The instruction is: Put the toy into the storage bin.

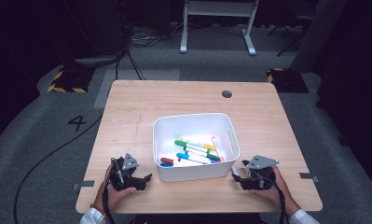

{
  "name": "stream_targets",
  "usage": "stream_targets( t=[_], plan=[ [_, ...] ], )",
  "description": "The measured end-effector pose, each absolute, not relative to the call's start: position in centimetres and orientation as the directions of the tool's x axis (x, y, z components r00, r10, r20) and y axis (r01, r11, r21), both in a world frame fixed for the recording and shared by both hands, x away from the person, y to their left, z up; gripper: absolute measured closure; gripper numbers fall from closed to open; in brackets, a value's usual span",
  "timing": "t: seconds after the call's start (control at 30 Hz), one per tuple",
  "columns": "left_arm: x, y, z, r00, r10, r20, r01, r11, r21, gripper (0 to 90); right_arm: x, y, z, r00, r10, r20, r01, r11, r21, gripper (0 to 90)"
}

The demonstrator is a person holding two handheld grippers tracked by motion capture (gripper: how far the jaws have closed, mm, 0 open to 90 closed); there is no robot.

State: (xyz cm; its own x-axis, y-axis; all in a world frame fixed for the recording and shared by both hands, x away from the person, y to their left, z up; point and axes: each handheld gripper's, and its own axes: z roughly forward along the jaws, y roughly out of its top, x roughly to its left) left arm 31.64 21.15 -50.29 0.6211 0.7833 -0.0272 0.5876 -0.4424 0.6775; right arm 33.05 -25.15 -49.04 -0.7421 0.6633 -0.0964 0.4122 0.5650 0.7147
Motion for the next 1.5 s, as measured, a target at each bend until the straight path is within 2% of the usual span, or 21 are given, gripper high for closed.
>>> stream_targets(
  t=[0.23, 0.47, 0.73, 0.77, 0.97, 1.23, 1.5],
  plan=[
    [31.6, 21.2, -50.3, 0.621, 0.783, -0.027, 0.588, -0.442, 0.677, 12.5, 34.4, -27.7, -48.2, -0.694, 0.716, -0.078, 0.44, 0.507, 0.741, 31.7],
    [31.6, 21.2, -50.3, 0.621, 0.783, -0.027, 0.588, -0.442, 0.677, 12.4, 37.0, -27.7, -47.9, -0.692, 0.717, -0.078, 0.444, 0.509, 0.738, 32.8],
    [31.6, 21.2, -50.3, 0.621, 0.783, -0.027, 0.588, -0.443, 0.677, 12.4, 40.0, -27.8, -48.7, -0.655, 0.753, -0.063, 0.502, 0.496, 0.708, 37.7],
    [31.6, 21.2, -50.3, 0.621, 0.783, -0.027, 0.588, -0.443, 0.677, 12.4, 40.6, -27.8, -49.0, -0.64, 0.766, -0.049, 0.518, 0.478, 0.709, 43.3],
    [31.6, 21.2, -50.3, 0.621, 0.783, -0.027, 0.588, -0.443, 0.677, 12.5, 41.7, -28.1, -49.2, -0.607, 0.794, -0.027, 0.551, 0.445, 0.706, 55.6],
    [31.6, 21.2, -50.3, 0.621, 0.783, -0.027, 0.588, -0.443, 0.677, 12.4, 42.5, -28.2, -49.2, -0.606, 0.795, -0.017, 0.558, 0.44, 0.703, 73.4],
    [31.6, 21.2, -50.3, 0.621, 0.783, -0.028, 0.588, -0.442, 0.677, 12.5, 42.2, -28.5, -48.9, -0.626, 0.78, -0.024, 0.537, 0.452, 0.712, 75.0]
  ],
)
